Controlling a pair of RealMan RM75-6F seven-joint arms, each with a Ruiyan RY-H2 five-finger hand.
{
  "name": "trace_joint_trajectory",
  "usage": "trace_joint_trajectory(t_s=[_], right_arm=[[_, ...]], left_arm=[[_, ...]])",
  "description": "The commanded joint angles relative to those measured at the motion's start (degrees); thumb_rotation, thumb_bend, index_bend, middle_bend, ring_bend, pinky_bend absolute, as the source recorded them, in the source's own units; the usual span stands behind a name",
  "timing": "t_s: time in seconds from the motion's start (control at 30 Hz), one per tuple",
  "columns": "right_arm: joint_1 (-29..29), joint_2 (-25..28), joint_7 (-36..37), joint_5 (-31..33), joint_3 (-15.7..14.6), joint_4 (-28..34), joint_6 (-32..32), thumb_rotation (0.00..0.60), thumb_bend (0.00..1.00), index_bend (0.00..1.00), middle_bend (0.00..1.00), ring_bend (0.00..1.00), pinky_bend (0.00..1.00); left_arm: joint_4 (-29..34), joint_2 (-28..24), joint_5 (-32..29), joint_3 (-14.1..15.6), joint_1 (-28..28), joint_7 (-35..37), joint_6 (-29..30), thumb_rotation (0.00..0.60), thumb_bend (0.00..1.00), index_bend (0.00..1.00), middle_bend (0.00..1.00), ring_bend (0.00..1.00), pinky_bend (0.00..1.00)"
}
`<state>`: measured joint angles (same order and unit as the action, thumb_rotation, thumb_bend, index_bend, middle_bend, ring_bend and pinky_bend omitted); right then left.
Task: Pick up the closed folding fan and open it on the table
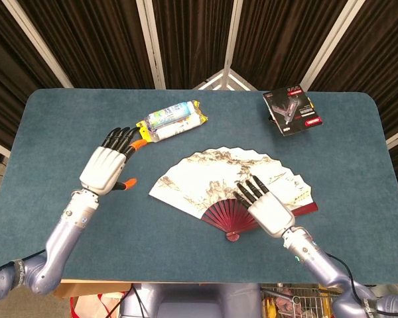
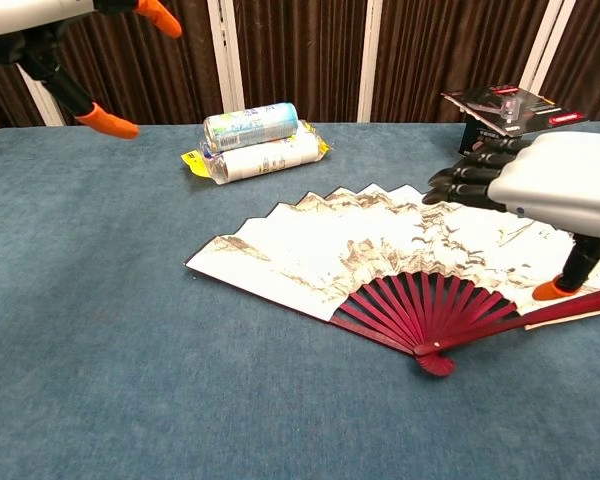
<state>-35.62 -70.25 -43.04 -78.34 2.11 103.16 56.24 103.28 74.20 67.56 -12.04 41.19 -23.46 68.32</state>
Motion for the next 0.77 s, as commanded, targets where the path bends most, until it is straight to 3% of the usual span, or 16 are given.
trace_joint_trajectory(t_s=[0.03,0.27,0.43,0.77], right_arm=[[1.39,0.92,-0.01,1.51,0.16,0.23,2.34,0.600,0.05,0.00,0.00,0.00,0.00],[9.79,1.46,13.23,7.23,2.01,2.16,13.17,0.600,0.05,0.00,0.00,0.00,0.00],[14.46,3.70,21.61,7.46,1.70,2.40,17.47,0.600,0.05,0.00,0.00,0.00,0.00],[24.17,4.30,29.45,-0.94,-2.26,2.07,29.56,0.600,0.05,0.00,0.00,0.00,0.00]], left_arm=[[1.94,-1.78,0.97,0.98,-1.86,0.85,1.51,0.600,0.14,0.17,0.00,0.00,0.00],[8.59,-9.25,5.73,6.61,-10.65,5.74,7.85,0.600,0.14,0.12,0.00,0.00,0.00],[10.11,-13.61,9.80,11.30,-17.40,9.94,12.63,0.600,0.11,0.09,0.00,0.00,0.00],[5.44,-16.70,17.95,18.31,-29.29,16.08,22.27,0.600,0.06,0.06,0.00,0.00,0.00]])
